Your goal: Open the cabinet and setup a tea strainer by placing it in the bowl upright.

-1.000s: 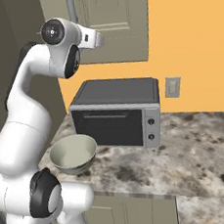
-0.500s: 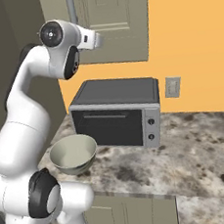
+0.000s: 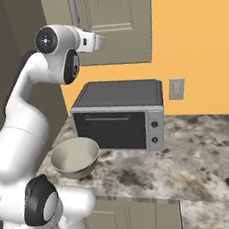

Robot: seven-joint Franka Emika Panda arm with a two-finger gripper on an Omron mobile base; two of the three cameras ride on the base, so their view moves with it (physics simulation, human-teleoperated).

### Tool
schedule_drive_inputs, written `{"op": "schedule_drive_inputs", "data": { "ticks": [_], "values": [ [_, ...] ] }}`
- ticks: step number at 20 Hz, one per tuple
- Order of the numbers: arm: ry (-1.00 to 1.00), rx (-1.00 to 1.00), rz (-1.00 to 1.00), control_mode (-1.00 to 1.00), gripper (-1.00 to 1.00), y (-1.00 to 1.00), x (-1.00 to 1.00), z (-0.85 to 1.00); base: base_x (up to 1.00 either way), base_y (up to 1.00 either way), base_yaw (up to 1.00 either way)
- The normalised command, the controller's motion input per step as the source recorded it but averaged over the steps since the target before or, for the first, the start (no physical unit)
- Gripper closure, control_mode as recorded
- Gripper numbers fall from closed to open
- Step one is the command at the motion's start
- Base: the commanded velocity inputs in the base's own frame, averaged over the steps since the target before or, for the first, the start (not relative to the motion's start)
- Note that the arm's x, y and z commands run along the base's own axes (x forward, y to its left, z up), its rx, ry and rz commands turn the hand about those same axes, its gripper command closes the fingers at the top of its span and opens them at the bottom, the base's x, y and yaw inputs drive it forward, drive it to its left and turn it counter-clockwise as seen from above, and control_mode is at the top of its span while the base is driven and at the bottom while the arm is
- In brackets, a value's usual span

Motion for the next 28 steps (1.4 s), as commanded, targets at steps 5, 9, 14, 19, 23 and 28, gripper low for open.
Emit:
{"op": "schedule_drive_inputs", "data": {
  "ticks": [5, 9, 14, 19, 23, 28],
  "values": [
    [-0.03, -0.01, -0.14, -1.0, 1.0, -0.5, 0.07, 0.09, 0.0, 0.0, 0.0],
    [-0.02, 0.0, -0.15, -1.0, 1.0, -0.89, 0.0, 0.35, 0.0, 0.0, 0.0],
    [0.0, 0.07, -0.14, -1.0, 1.0, -1.0, -0.15, 0.61, 0.0, 0.0, 0.0],
    [0.06, 0.17, -0.06, -1.0, 1.0, -1.0, -0.61, 0.76, 0.0, 0.0, 0.0],
    [0.06, 0.23, -0.05, -1.0, 1.0, -1.0, -0.82, 0.82, 0.0, 0.0, 0.0],
    [0.01, 0.19, -0.08, -1.0, 1.0, -1.0, -0.97, 0.79, 0.0, 0.0, 0.0]
  ]
}}
